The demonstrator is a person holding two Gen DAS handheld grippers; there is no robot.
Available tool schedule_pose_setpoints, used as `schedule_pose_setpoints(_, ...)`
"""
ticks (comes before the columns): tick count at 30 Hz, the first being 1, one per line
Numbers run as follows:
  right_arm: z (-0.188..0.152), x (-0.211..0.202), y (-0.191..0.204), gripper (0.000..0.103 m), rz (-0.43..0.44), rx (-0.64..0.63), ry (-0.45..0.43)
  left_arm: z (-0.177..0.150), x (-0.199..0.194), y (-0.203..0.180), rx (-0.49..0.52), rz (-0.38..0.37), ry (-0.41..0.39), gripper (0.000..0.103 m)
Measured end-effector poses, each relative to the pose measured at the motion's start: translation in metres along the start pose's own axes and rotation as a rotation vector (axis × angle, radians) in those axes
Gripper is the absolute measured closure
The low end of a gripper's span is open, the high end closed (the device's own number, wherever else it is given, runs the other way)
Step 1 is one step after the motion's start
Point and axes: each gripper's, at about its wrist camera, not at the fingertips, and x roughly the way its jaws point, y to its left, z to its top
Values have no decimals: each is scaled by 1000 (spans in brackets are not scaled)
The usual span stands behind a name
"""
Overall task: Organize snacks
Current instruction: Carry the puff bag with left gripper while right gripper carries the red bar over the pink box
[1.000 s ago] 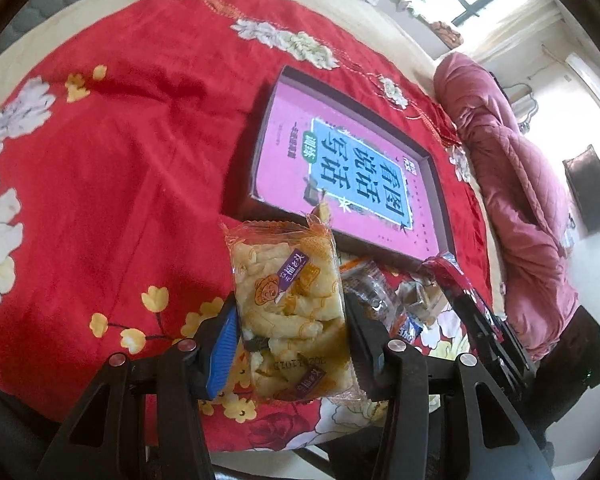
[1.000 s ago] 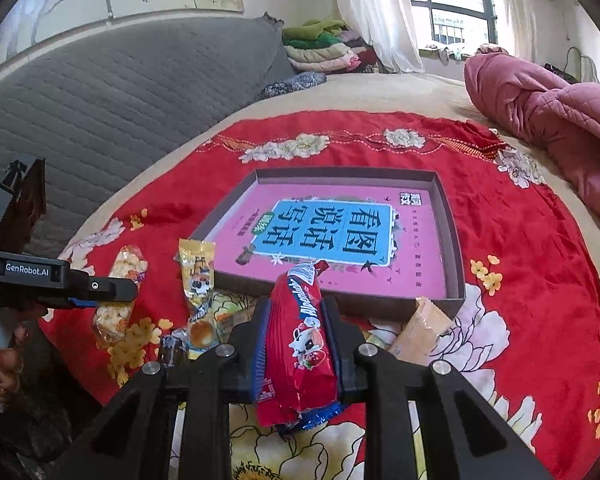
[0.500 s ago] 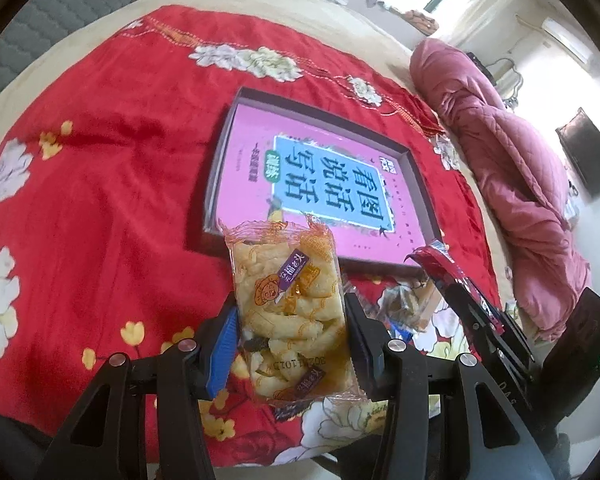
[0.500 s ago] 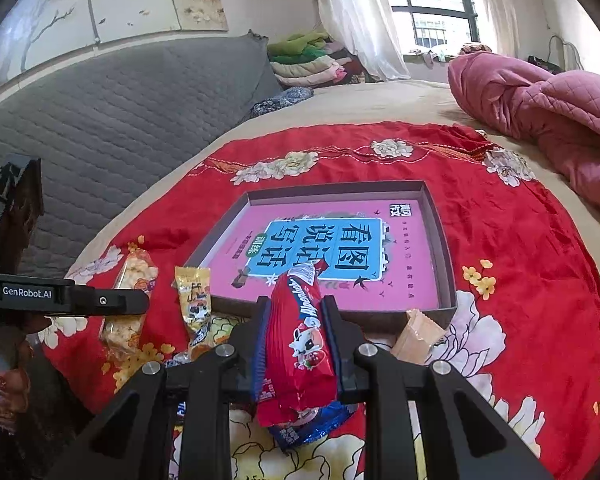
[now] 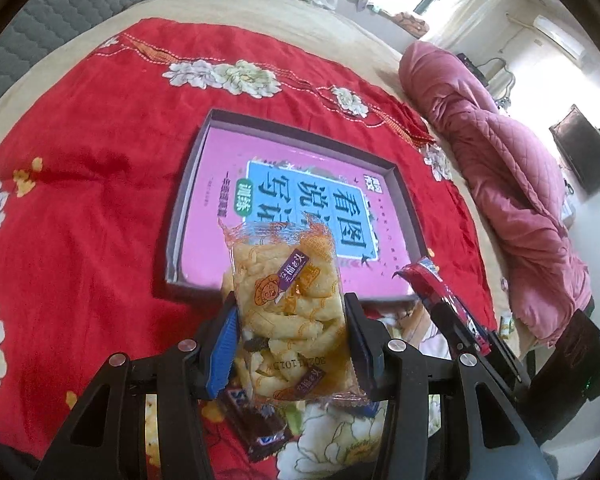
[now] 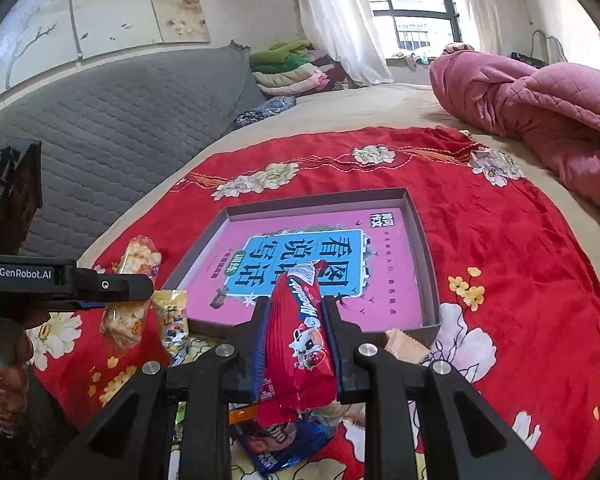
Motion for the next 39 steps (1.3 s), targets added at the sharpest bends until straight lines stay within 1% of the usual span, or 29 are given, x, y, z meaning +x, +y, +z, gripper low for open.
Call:
schedule_pose_setpoints(10,8,8,-16,78,-20,40,-19,21,17,-2,1,14,-1,52)
schedule_pose_setpoints(19,12,22,-26,78,-58,55,-24,41,32,6,-16,41,-9,52)
schedule_pose_setpoints(24,15,30,-31,78,-70,66,-26,48,40,10,-24,41,-14,52)
schedule_pose_setpoints(39,17,47,-39,78,-89,98,-15,67,72,26,-45,79,25,52)
